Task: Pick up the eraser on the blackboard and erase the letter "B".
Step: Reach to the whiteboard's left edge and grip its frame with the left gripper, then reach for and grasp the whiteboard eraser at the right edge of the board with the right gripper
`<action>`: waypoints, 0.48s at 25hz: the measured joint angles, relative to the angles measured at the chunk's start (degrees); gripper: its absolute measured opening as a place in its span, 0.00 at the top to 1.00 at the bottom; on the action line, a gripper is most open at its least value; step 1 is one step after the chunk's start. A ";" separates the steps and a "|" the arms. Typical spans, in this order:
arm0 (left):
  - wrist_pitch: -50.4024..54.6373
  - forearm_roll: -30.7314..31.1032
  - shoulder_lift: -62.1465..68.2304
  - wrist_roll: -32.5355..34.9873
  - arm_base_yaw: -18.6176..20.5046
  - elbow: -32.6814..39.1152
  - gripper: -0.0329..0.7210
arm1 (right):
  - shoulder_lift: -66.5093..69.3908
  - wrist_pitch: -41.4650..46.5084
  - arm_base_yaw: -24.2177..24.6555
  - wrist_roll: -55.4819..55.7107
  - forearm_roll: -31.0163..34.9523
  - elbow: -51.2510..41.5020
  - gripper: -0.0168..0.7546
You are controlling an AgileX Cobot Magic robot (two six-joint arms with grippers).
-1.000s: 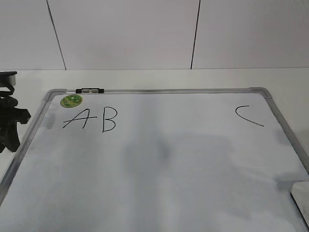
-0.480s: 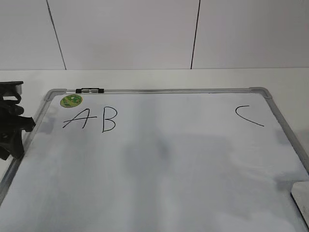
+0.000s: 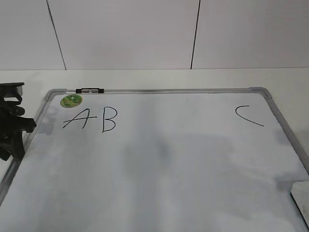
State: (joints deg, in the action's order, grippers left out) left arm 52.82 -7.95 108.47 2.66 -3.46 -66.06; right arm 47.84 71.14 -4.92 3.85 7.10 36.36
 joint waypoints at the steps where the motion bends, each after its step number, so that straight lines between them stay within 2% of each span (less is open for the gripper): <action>1: 0.00 0.00 0.00 0.10 0.00 0.00 0.65 | 0.00 0.00 0.00 0.00 0.00 0.00 0.24; 6: 0.00 0.00 0.00 0.08 0.00 0.00 0.65 | 0.00 0.00 0.00 0.00 0.00 0.00 0.24; 12: 0.00 -0.02 0.00 0.08 0.00 0.00 0.72 | 0.00 0.00 0.00 0.00 0.00 0.00 0.24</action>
State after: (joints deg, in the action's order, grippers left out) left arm 52.82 -7.98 108.47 2.74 -3.46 -66.06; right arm 47.84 71.14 -4.92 3.85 7.10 36.36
